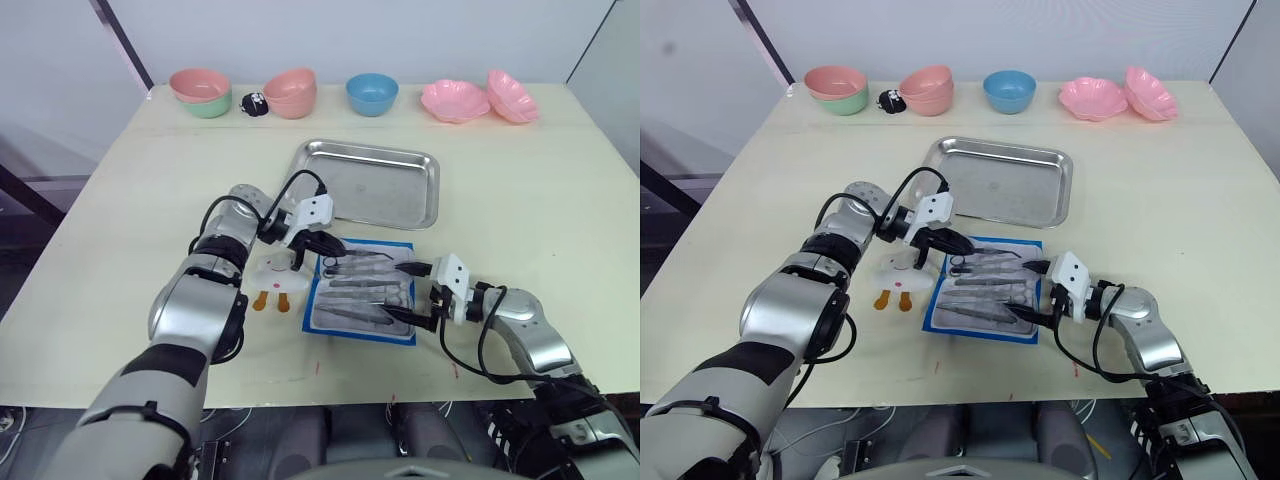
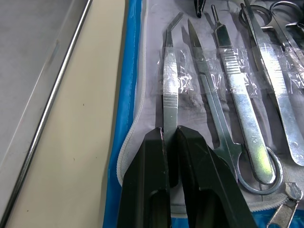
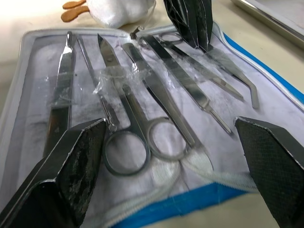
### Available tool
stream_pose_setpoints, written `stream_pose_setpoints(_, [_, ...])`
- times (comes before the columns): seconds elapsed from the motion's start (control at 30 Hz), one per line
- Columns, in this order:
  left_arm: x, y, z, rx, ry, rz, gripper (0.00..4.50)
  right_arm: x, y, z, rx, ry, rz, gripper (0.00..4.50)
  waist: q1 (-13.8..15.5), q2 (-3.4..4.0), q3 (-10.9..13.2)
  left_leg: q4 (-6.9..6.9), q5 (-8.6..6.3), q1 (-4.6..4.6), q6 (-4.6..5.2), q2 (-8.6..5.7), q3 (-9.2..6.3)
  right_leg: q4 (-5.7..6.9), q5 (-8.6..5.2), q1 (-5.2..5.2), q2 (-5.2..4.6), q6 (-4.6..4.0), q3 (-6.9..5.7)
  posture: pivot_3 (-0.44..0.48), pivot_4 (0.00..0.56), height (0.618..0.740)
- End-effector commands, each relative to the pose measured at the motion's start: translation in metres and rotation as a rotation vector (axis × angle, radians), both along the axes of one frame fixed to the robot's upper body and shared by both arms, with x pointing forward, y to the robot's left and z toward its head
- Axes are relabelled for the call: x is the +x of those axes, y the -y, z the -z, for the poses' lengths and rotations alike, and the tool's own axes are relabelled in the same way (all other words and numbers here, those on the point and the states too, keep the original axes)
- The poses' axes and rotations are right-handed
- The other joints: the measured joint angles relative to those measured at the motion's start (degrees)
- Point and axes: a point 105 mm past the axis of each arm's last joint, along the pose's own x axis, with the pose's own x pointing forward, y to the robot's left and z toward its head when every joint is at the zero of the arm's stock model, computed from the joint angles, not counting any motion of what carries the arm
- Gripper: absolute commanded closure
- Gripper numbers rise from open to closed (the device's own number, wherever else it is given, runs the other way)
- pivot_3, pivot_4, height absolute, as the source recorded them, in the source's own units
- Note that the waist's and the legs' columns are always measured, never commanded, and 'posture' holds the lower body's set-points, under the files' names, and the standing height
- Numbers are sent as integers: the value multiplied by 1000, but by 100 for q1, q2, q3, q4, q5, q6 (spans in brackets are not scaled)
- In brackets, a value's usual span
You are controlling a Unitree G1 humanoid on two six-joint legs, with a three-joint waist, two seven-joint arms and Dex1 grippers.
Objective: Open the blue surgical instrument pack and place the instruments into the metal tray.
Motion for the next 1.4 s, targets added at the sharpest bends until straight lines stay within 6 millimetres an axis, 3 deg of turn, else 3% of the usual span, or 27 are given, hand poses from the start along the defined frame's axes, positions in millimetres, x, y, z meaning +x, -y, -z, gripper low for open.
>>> stream_pose_setpoints(0.03, [-2,-3,8,28,-18,-6,4439,-13,-2,29,-49,-110,-19,0,-1,0,0,0,0,0,0,0,0,0,0,0,0,0,0,0,150,740])
stream_pose_setpoints(0.27, [2,3,-8,17,19,19,4439,-12,-2,31,-61,-122,-24,0,-1,0,0,0,0,0,0,0,-1,0,0,0,0,0,0,0,150,740])
stream_pose_setpoints(0.83, [15,0,-51,233,101,52,4439,-16,0,36,-82,-146,-24,0,-22,-2,2,-1,0,-4,0,0,-3,-2,-1,-2,0,1,-3,0,150,740])
stream_pose_setpoints(1.4, [13,-31,-62,277,84,3,4439,-18,0,39,-88,-153,-25,0,-55,-2,3,-2,0,-6,0,0,-5,-2,-1,-4,0,1,-5,0,150,740])
